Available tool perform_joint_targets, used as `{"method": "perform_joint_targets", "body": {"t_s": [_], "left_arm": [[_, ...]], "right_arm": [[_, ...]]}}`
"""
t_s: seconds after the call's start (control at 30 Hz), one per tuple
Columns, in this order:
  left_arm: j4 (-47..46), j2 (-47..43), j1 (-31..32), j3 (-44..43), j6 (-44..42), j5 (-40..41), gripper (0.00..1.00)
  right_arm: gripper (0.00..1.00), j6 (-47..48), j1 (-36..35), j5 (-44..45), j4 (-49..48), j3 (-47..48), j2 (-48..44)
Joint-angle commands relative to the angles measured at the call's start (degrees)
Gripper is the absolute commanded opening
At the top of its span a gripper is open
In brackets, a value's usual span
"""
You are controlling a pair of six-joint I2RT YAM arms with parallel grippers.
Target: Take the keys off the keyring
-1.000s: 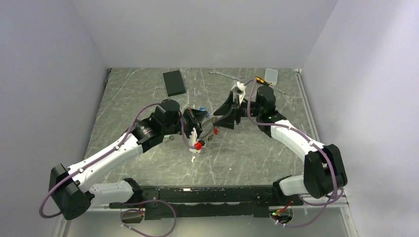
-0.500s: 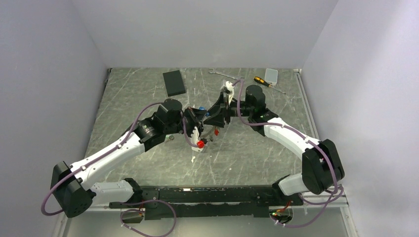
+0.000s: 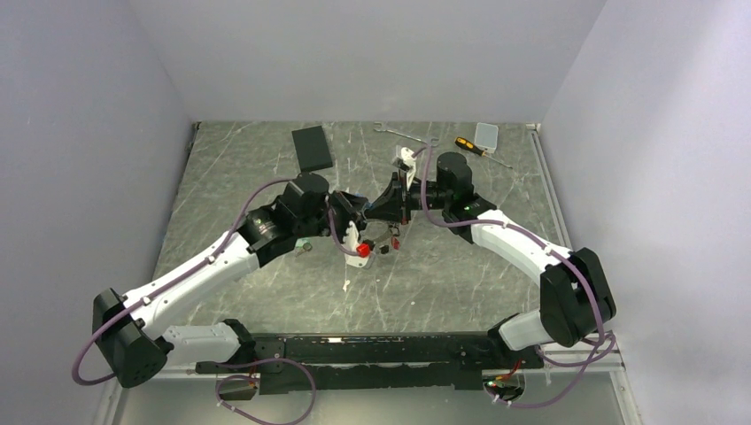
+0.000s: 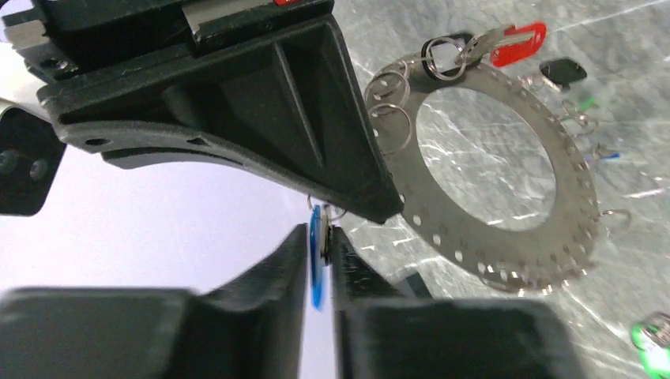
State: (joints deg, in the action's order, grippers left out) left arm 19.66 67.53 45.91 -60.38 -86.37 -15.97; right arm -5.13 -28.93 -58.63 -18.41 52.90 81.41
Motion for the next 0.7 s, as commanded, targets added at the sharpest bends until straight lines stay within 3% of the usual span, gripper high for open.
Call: {"method": "perform_joint_targets", "body": {"t_s": [0.0, 0.17, 0.3, 0.4, 0.5, 0.67], "left_arm": [[10.3, 0.8, 0.3, -7.8, 10.5, 1.1, 0.28], [27.7, 4.9, -1.9, -18.3, 24.9, -3.3, 0.50], [42.9, 10.5, -7.6, -28.3, 37.4, -13.9, 0.69], [51.8, 15.8, -13.8, -35.6, 45.1, -26.5, 0.72], [58.1, 20.0, -18.6, -39.5, 46.8, -38.6, 0.76], [53.2, 21.3, -19.5, -35.7, 50.9, -50.3, 0.75]], "right_arm": [[0.00, 3.4, 1.0, -2.4, 1.8, 3.3, -0.9], [0.00, 3.6, 1.4, -6.1, 0.8, 2.2, -1.1], [0.00, 10.7, 1.4, -9.7, 8.0, 4.1, -1.2], [0.00, 15.8, 1.2, -11.0, 14.8, 5.9, -1.2], [0.00, 22.9, 0.7, -12.4, 23.0, 7.5, -1.6], [0.00, 39.0, -2.6, -12.8, 39.0, 11.5, -1.1]]}}
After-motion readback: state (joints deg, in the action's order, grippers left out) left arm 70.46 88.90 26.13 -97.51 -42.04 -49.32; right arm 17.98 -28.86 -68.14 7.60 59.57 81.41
